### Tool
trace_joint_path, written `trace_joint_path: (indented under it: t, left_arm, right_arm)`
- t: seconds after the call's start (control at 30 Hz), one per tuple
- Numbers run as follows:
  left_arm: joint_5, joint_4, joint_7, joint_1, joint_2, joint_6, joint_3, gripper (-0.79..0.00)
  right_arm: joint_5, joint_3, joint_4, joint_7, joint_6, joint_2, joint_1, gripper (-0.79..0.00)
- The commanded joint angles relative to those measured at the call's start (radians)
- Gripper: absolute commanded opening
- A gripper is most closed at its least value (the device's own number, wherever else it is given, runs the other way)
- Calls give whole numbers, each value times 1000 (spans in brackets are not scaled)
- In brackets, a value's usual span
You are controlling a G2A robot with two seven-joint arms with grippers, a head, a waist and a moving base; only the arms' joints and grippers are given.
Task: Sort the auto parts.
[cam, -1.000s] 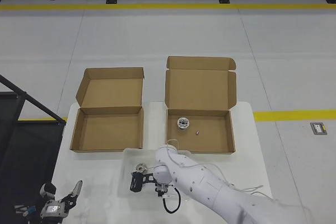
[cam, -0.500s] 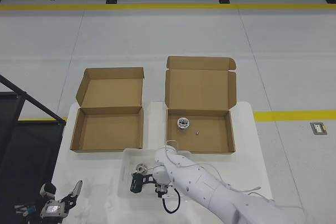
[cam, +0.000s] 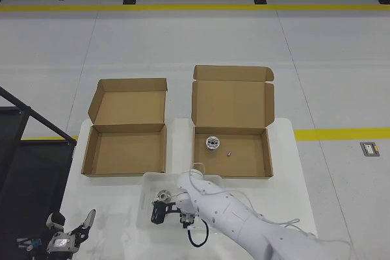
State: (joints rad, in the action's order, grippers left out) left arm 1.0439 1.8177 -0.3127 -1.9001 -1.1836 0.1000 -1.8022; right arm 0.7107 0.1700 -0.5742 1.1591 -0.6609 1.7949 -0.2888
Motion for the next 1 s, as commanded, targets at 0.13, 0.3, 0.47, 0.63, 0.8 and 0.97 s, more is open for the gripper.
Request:
trace_joint_path:
  t: [0.13, 0.3, 0.47, 0.63, 0.8, 0.97]
  left_arm:
    - [0, 0, 0, 0, 0, 0, 0, 0]
    - [0, 0, 0, 0, 0, 0, 0, 0]
    - [0, 0, 0, 0, 0, 0, 0, 0]
    - [0, 0, 0, 0, 0, 0, 0, 0]
    - [0, 0, 0, 0, 0, 0, 0, 0]
    - [0, 0, 0, 0, 0, 0, 0, 0]
  right_arm:
    - [4, 0, 28, -1, -1, 15, 5, -594]
    - [4, 0, 54, -10, -10, 24, 8, -606]
    - [9, 0, 74, -18, -18, 36, 7, -603]
    - [13, 0, 98, -26, -26, 47, 8, -665]
    - [5, 0, 123, -35, -35, 55, 20, -785]
    - [-6, 15, 136, -55, -54, 52, 47, -785]
